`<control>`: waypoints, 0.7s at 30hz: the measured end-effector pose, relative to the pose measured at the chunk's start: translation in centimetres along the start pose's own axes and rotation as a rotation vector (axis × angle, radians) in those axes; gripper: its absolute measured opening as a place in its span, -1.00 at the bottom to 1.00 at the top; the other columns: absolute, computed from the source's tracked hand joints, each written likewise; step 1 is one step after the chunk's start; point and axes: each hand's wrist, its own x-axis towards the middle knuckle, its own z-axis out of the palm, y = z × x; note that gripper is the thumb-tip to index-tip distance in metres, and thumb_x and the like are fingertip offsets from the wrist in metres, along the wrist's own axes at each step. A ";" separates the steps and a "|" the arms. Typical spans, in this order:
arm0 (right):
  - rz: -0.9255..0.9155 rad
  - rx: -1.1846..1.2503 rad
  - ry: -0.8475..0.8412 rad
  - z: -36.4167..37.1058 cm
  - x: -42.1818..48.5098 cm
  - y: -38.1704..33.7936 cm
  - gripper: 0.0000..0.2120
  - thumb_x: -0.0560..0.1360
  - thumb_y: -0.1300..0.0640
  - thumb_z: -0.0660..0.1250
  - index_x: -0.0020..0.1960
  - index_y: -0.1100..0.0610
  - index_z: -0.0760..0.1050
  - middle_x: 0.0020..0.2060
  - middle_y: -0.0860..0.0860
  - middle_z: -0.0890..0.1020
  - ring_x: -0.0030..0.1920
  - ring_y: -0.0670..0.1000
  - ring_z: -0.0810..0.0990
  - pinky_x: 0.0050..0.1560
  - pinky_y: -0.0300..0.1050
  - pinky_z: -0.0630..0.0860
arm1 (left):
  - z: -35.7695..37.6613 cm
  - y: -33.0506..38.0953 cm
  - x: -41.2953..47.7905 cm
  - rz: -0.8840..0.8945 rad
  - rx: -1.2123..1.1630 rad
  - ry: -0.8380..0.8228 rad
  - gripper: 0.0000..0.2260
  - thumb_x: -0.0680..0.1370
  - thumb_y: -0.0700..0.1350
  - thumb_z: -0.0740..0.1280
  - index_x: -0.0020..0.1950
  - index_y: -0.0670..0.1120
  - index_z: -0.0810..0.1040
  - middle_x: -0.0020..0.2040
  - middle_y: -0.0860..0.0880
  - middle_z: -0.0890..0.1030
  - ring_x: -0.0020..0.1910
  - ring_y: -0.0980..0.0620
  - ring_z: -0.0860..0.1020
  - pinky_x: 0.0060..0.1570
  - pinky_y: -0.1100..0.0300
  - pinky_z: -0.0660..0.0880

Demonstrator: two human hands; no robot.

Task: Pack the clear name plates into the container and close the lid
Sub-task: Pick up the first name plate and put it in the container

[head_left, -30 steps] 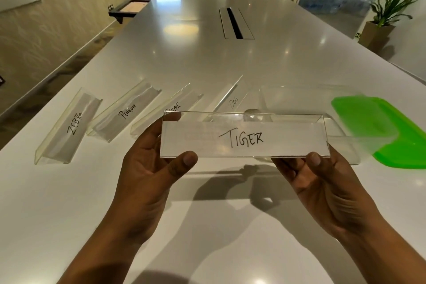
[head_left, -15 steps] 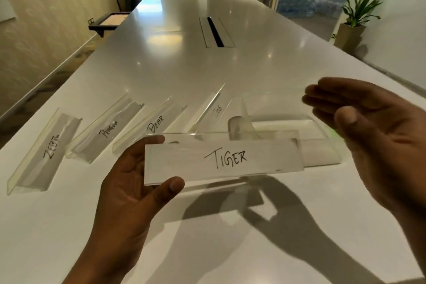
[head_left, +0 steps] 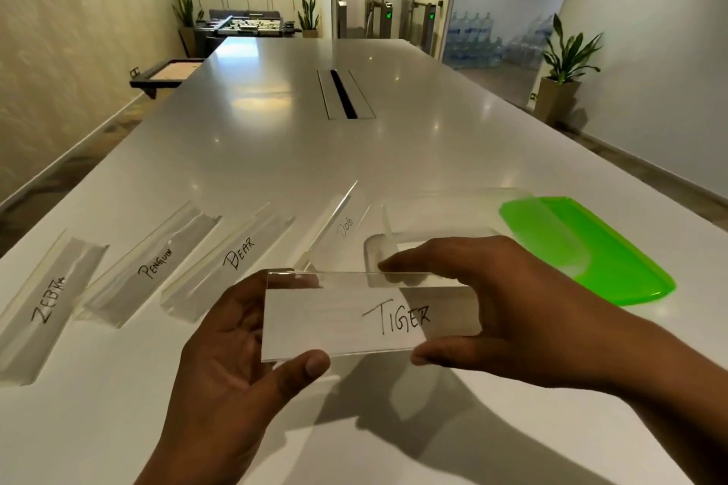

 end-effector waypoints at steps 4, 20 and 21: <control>-0.015 -0.044 -0.009 -0.4 0.2 0.1 -0.36 0.30 -0.17 0.51 0.33 -0.13 0.43 0.13 -0.28 0.57 0.10 -0.26 0.52 0.04 -0.30 0.46 | 0.3 -0.1 0.0 0.018 0.002 0.007 -0.39 0.01 0.23 0.62 0.02 0.16 0.61 0.09 0.00 0.68 0.14 0.05 0.62 -0.18 0.24 0.61; 0.135 -0.326 0.048 -4.6 3.5 8.2 -0.34 0.20 -0.13 0.55 0.26 -0.11 0.46 0.09 -0.17 0.54 0.01 -0.05 0.53 -0.10 -0.03 0.60 | -4.6 -8.4 -0.2 -0.053 1.135 -0.080 -0.15 0.32 0.56 0.01 0.49 0.13 0.25 0.50 0.15 0.28 0.50 0.18 0.17 0.46 0.03 0.22; 0.151 -0.349 0.044 -4.7 3.8 9.2 -0.34 0.19 -0.12 0.56 0.25 -0.11 0.46 0.09 -0.17 0.55 0.01 -0.04 0.53 -0.10 -0.03 0.59 | -4.8 -9.0 -0.3 -0.067 1.184 -0.089 -0.13 0.32 0.57 -0.04 0.49 0.10 0.26 0.52 0.11 0.26 0.52 0.13 0.14 0.48 -0.01 0.17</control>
